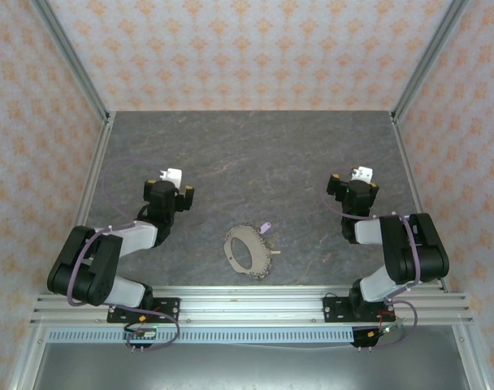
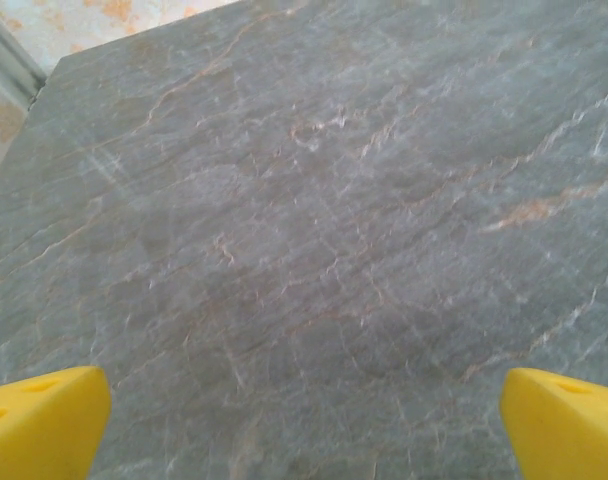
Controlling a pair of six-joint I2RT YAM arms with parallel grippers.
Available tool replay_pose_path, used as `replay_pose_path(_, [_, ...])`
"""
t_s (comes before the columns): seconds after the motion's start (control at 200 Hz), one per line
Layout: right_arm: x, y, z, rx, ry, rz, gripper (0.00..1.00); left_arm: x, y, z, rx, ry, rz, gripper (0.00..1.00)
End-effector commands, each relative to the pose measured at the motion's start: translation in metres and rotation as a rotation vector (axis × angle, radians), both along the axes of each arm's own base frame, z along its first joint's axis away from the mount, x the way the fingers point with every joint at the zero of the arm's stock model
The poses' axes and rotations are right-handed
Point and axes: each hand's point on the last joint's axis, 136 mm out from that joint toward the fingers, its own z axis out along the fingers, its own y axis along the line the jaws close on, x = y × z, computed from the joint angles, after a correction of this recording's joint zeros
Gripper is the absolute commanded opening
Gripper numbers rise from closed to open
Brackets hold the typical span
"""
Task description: Put the keys on the keyring
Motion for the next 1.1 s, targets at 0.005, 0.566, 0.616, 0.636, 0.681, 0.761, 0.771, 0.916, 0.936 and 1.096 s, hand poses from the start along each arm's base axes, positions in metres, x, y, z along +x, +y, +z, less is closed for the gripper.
replay_pose_path(0.005, [0.000,0.001,0.002,0.000,-0.008,0.010,0.99,0.008,-0.008,0.022,-0.085,-0.099,-0.091,1.00])
replay_pose_path(0.566, [0.000,0.001,0.003,0.000,-0.008,0.013,0.99,0.018,0.042,0.005,-0.191,-0.106,0.132,1.00])
replay_pose_path(0.616, [0.000,0.002,0.003,0.000,-0.009,0.013,0.99,0.017,0.042,0.003,-0.191,-0.104,0.131,1.00])
replay_pose_path(0.636, [0.000,0.002,0.003,0.000,-0.010,0.014,0.99,0.018,0.041,0.004,-0.191,-0.106,0.130,1.00])
replay_pose_path(0.681, [0.000,0.002,0.003,0.000,-0.010,0.013,0.99,0.017,0.042,0.004,-0.190,-0.109,0.131,1.00])
replay_pose_path(0.761, [0.000,0.002,0.003,0.001,-0.010,0.014,0.99,0.017,0.041,0.004,-0.184,-0.105,0.132,1.00])
replay_pose_path(0.771, [0.000,0.002,0.003,0.000,-0.009,0.013,0.99,0.017,0.041,0.004,-0.185,-0.105,0.133,1.00])
replay_pose_path(0.916, [0.000,0.001,0.003,0.000,-0.008,0.013,0.99,0.017,0.041,0.004,-0.184,-0.106,0.132,1.00])
replay_pose_path(0.936, [0.000,0.002,0.003,-0.001,-0.010,0.014,0.99,0.017,0.041,0.004,-0.185,-0.108,0.133,1.00])
replay_pose_path(1.096, [0.000,0.002,0.003,0.001,-0.010,0.015,0.99,0.018,0.041,0.004,-0.185,-0.109,0.132,1.00])
